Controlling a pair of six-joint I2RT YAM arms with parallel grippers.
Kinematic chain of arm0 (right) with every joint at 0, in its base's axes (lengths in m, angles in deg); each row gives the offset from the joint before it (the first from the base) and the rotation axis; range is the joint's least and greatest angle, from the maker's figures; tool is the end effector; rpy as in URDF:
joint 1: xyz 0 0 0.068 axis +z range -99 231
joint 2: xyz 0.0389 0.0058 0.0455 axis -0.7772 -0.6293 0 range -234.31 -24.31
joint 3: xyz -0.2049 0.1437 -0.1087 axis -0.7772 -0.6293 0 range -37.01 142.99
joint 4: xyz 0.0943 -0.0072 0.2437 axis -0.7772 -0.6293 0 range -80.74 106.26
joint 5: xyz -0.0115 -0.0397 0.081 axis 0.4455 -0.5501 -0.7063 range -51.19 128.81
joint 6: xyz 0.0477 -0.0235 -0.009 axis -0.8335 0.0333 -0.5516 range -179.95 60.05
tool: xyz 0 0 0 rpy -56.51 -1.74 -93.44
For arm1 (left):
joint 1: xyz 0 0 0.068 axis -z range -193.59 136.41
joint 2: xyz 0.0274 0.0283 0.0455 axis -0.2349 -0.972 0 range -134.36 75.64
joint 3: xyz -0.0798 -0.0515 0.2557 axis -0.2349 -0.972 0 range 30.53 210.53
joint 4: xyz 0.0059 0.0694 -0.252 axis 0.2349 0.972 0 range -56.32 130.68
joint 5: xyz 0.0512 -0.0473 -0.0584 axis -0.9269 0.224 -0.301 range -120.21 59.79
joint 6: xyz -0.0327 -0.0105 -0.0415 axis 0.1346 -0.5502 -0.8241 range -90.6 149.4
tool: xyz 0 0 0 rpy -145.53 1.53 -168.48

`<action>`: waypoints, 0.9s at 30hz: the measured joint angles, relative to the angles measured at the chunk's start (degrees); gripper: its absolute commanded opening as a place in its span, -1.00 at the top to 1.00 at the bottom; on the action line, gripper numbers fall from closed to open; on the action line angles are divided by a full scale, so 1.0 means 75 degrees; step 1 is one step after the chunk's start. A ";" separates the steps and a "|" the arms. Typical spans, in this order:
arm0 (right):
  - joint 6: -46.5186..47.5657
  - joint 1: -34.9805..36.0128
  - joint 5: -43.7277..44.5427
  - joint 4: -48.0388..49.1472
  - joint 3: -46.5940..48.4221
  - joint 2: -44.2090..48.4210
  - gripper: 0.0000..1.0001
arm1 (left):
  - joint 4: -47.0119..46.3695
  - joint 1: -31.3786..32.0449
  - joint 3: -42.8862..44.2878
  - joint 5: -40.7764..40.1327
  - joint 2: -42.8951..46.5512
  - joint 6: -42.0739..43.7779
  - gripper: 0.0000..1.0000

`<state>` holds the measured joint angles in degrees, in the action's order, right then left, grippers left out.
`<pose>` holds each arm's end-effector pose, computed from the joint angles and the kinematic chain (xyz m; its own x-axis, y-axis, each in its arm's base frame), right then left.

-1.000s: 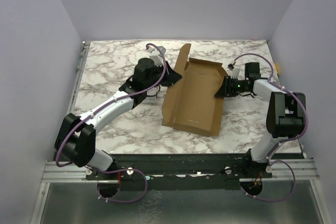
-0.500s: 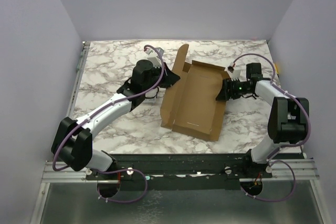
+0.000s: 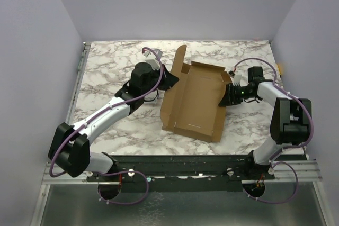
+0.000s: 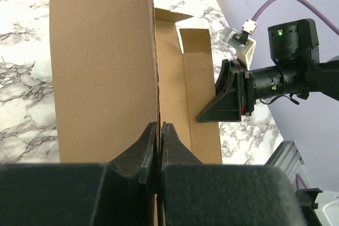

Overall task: Fold the paper box
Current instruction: Fold the paper box at the center of the board.

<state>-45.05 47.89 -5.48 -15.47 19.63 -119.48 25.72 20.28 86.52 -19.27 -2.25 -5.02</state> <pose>0.3072 0.0081 0.1771 -0.8576 -0.1377 -0.4955 -0.4318 0.7162 0.5483 0.2620 -0.1839 0.3097 -0.5606 -0.2920 -0.7749 0.4645 0.6637 -0.5862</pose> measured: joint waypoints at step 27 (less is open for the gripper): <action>0.0927 -0.0297 0.0600 -0.0262 0.0286 0.0038 -0.50 | -0.0233 -0.0003 -0.0364 -0.0131 0.0265 0.0134 1.00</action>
<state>-38.10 45.66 -0.98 -17.44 21.78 -119.20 23.97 20.26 83.78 -20.26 -0.26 -4.01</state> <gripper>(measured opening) 0.724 0.036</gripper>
